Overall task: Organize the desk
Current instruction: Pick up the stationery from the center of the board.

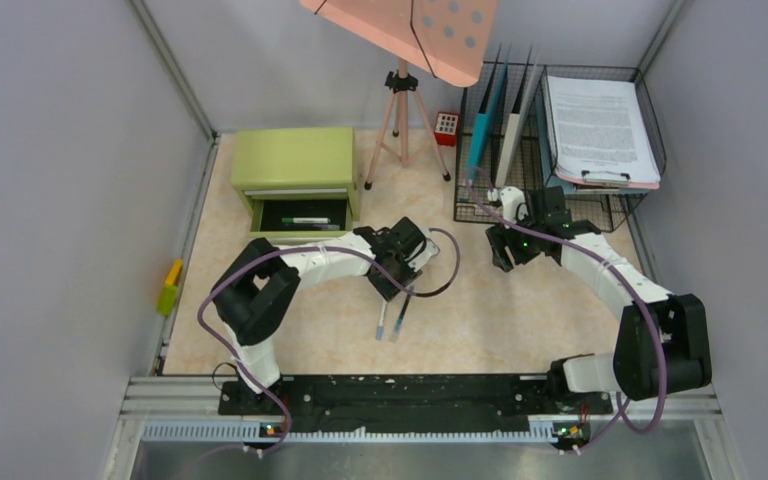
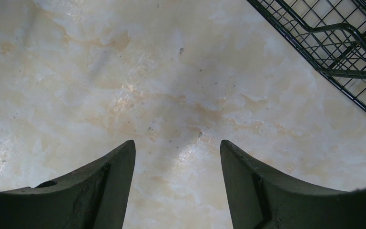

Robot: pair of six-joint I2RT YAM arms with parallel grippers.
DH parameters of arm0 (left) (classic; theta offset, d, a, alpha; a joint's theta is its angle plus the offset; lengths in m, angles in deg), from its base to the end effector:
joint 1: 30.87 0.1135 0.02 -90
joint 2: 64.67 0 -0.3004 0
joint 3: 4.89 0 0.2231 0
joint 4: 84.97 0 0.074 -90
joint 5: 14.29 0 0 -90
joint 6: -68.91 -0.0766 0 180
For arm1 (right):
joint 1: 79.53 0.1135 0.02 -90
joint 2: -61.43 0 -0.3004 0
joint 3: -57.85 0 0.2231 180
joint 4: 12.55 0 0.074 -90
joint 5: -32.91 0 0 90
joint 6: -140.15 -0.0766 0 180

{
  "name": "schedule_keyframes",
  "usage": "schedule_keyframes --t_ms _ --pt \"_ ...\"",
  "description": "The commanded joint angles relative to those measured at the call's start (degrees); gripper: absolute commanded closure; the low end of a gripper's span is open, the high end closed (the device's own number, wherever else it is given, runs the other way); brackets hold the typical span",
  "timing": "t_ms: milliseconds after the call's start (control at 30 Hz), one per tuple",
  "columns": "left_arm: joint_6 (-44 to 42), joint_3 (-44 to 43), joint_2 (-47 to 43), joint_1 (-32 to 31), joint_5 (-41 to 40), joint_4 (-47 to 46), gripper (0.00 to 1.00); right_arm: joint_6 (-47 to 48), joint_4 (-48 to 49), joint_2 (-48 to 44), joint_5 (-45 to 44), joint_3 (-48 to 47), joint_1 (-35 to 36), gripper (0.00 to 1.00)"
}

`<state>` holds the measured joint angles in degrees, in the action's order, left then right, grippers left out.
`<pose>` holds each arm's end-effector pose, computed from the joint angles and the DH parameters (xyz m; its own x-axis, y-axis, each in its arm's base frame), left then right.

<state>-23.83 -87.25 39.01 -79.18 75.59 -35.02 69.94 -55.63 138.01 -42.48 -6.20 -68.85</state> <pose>0.2311 -0.2592 0.1816 -0.5935 0.7382 -0.3206 0.7756 0.6310 0.0173 0.2438 0.0656 0.2351 -0.6549 -0.4569 -0.6019 -0.5750 0.8181 0.0046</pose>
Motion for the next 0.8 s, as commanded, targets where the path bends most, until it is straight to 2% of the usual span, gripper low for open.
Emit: schedule_keyframes --t_ms 0,300,333,433,500,667,767 --pt "-3.1 -1.4 0.6 -0.1 -2.4 1.7 0.64 0.6 0.7 -1.2 0.6 -1.5 -0.6 0.35" --pt "-7.7 -2.9 0.6 -0.1 -6.5 3.6 0.70 0.7 0.7 -1.1 0.7 -1.6 -0.6 0.35" --pt "-8.1 -2.9 0.4 -0.1 -6.5 3.9 0.66 0.7 0.6 -1.0 0.7 -1.5 -0.6 0.35" --pt "-9.2 -2.4 -0.5 -0.1 -5.7 5.2 0.46 0.7 0.7 -0.8 0.8 -1.6 -0.6 0.35" --pt "-9.7 -1.7 -1.2 -0.1 -5.7 5.7 0.40 0.7 0.6 -0.7 0.9 -1.6 -0.7 0.35" --pt "-10.2 1.0 -2.6 -0.1 -4.5 5.8 0.36 0.7 0.5 -0.6 1.0 -1.7 -0.6 0.35" --pt "-10.7 2.7 -3.2 -0.1 -3.1 6.3 0.39 0.7 0.5 -0.6 1.0 -1.7 -0.6 0.35"
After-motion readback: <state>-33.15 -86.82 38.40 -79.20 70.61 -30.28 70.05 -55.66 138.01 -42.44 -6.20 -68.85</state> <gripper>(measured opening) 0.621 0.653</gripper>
